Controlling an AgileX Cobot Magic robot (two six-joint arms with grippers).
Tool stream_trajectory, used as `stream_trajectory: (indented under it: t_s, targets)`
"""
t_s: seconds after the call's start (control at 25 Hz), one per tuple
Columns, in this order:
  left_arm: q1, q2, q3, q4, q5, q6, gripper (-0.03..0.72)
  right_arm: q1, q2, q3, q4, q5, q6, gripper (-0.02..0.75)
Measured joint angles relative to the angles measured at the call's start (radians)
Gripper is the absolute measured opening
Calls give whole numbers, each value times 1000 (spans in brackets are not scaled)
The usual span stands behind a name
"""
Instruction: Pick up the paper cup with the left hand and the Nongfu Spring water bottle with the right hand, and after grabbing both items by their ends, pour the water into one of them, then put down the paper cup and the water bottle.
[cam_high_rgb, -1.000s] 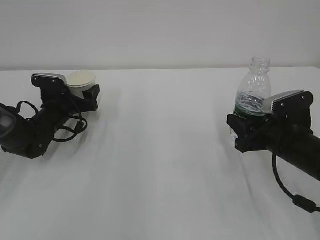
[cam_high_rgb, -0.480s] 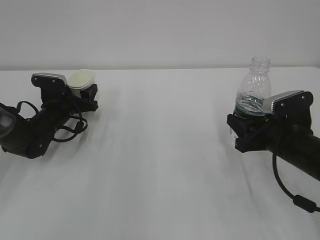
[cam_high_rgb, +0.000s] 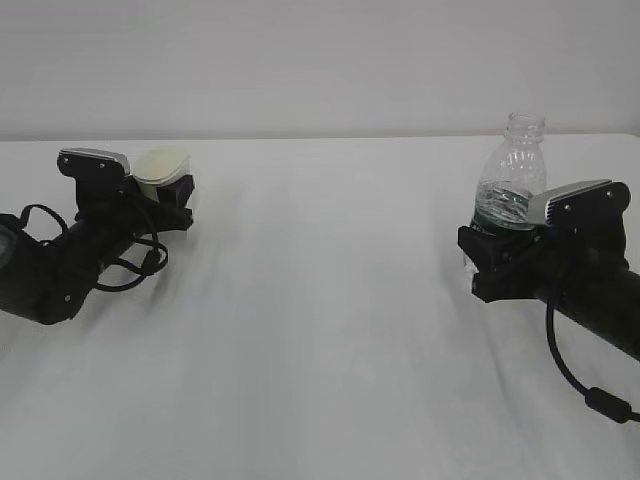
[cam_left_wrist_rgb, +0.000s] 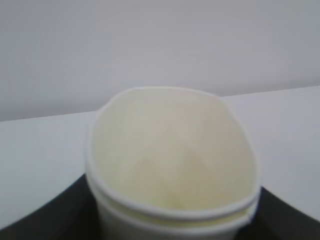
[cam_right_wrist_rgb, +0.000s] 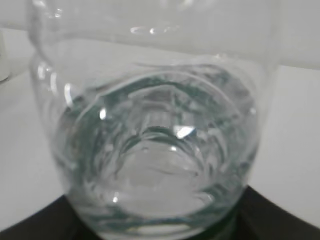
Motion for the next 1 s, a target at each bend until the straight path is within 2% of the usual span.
stream_trajectory:
  t_s: [0.16, 0.28, 0.4, 0.56, 0.68, 0.84, 1.0]
  targets:
    - [0, -87, 79, 13, 9, 0, 452, 0, 0, 0, 8, 0, 0, 384]
    - [0, -143, 125, 67, 10, -4, 452, 0, 0, 0, 8, 0, 0, 384]
    - [0, -187, 156, 181, 31, -71, 452, 0, 0, 0, 9, 0, 0, 384]
    - [0, -226, 165, 412, 35, -172, 452, 0, 0, 0, 11, 0, 0, 384]
    - [-12, -231, 165, 555, 27, -196, 452, 0, 0, 0, 13, 0, 0, 384]
    - [-41, -231, 165, 660, 25, -204, 451, 0, 0, 0, 13, 0, 0, 384]
    - [-77, -231, 166, 715, 25, -224, 450, 0, 0, 0, 9, 0, 0, 384]
